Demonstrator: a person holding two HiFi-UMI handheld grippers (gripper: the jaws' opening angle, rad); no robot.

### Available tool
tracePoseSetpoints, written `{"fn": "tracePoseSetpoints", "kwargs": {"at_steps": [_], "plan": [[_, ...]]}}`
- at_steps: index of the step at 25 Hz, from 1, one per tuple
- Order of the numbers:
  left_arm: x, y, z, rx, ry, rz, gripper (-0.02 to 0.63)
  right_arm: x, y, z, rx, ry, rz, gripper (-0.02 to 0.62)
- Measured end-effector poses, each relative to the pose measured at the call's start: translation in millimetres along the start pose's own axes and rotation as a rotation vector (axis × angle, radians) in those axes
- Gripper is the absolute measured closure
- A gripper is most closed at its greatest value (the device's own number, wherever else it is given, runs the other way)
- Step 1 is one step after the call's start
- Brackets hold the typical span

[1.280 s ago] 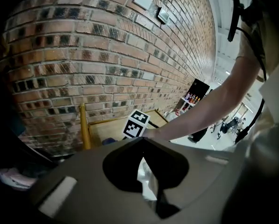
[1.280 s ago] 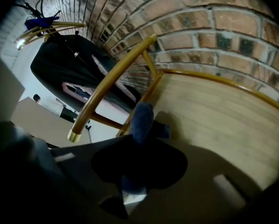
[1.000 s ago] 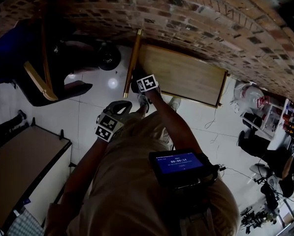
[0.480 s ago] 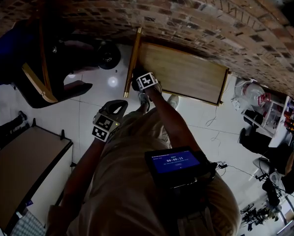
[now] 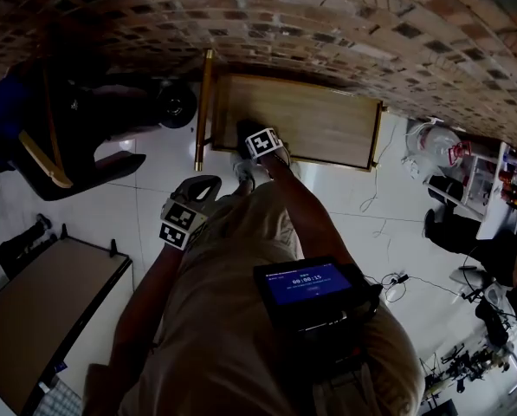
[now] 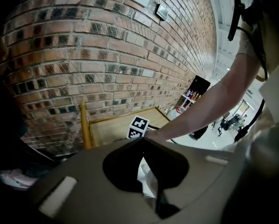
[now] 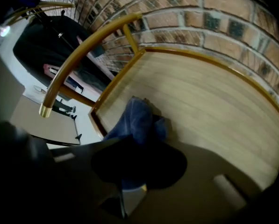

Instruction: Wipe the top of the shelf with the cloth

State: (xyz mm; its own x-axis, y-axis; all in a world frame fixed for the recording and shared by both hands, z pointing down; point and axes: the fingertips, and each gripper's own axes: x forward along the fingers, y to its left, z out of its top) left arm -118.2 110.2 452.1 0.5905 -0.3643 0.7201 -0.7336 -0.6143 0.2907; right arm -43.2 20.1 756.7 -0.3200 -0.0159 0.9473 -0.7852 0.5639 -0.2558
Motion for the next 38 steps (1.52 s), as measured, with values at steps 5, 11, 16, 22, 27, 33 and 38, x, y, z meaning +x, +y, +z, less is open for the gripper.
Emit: {"fn": "tracePoseSetpoints", "kwargs": {"at_steps": [5, 11, 16, 22, 27, 33, 38], "plan": [[19.1, -30.1, 17.5, 0.033, 0.008, -0.015, 0.603, -12.6, -43.0, -25.9, 0.029, -0.057, 0.026, 0.520], [44.4, -63.8, 44.0, 0.071, 0.020, -0.033, 0.604, -40.2, -110.1, -72.2, 0.086, -0.044, -0.027, 0.520], [64.6, -87.9, 65.2, 0.101, 0.026, -0.044, 0.604, -57.6, -160.4, -110.8, 0.117, -0.036, -0.071, 0.520], [86.2, -114.8, 88.7, 0.128, 0.032, -0.049, 0.603, -79.6, -215.4, -157.4, 0.144, 0.010, -0.140, 0.520], [97.5, -132.9, 102.3, 0.137, 0.031, -0.046, 0.603, -92.7, -253.5, -188.2, 0.126, 0.044, -0.203, 0.520], [101.4, -150.4, 108.1, 0.142, 0.033, -0.035, 0.603, -105.9, -286.3, -224.1, 0.059, 0.141, -0.297, 0.520], [98.8, -155.8, 108.5, 0.137, 0.036, -0.019, 0.603, -114.4, -305.7, -243.3, 0.010, 0.208, -0.360, 0.520]]}}
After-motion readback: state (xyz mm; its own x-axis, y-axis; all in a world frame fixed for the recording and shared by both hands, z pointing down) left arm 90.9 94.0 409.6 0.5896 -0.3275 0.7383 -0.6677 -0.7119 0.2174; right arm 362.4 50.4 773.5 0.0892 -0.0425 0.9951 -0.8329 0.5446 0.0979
